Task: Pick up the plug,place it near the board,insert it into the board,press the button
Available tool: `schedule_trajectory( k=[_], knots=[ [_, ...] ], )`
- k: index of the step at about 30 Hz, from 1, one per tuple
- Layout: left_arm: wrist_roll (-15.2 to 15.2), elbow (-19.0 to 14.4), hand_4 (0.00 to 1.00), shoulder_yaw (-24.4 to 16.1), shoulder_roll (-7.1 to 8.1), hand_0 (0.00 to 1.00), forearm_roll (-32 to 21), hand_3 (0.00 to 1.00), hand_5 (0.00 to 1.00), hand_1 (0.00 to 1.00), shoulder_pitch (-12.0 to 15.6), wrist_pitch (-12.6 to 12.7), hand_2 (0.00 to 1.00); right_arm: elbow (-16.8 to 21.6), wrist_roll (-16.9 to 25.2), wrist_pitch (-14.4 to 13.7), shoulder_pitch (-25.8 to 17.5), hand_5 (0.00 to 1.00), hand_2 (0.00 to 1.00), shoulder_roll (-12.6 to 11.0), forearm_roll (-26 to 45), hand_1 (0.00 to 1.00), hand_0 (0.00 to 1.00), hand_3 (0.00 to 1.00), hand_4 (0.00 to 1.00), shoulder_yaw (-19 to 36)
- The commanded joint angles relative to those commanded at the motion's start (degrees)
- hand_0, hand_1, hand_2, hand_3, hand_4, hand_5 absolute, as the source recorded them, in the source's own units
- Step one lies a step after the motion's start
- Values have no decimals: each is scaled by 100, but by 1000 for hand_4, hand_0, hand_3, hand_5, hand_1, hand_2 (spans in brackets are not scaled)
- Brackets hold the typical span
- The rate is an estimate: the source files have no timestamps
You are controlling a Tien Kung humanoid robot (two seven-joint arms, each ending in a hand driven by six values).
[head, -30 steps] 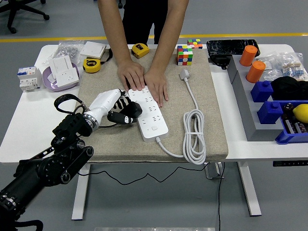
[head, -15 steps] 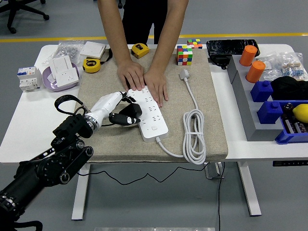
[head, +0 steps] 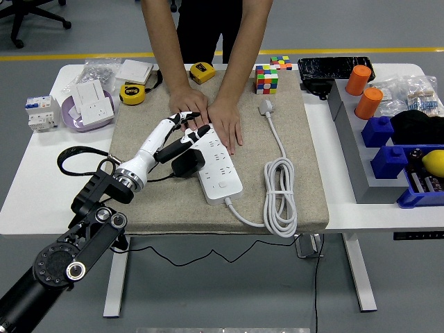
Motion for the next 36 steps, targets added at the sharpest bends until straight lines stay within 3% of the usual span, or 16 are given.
schedule_trajectory(
  k=[4, 8, 19, 27, 36],
  knots=[
    [-90, -493, 998, 99, 34, 998, -968, 998, 998, 998, 464, 100, 998, 0, 9, 0, 0, 863, 825, 8, 1, 883, 939, 831, 998, 9],
    [-64, -651, 998, 56, 96, 998, -1634, 998, 998, 998, 828, 153, 998, 0, 21, 0, 14, 863, 825, 11, 23, 883, 939, 831, 998, 0],
    [28, -318, 998, 22, 351, 998, 64, 998, 998, 998, 1058, 241, 998, 0, 17, 9, 10, 861, 819, 2, 19, 874, 939, 831, 998, 23],
    [121, -224, 998, 528, 478, 998, 865, 970, 998, 998, 926, 211, 998, 0, 9, 12, 9, 860, 814, -4, 14, 870, 936, 827, 998, 21],
    [154, -45, 998, 682, 521, 998, 1423, 962, 998, 998, 660, 224, 996, 0, 0, 24, 10, 858, 813, -13, 24, 871, 936, 827, 998, -28]
  ],
)
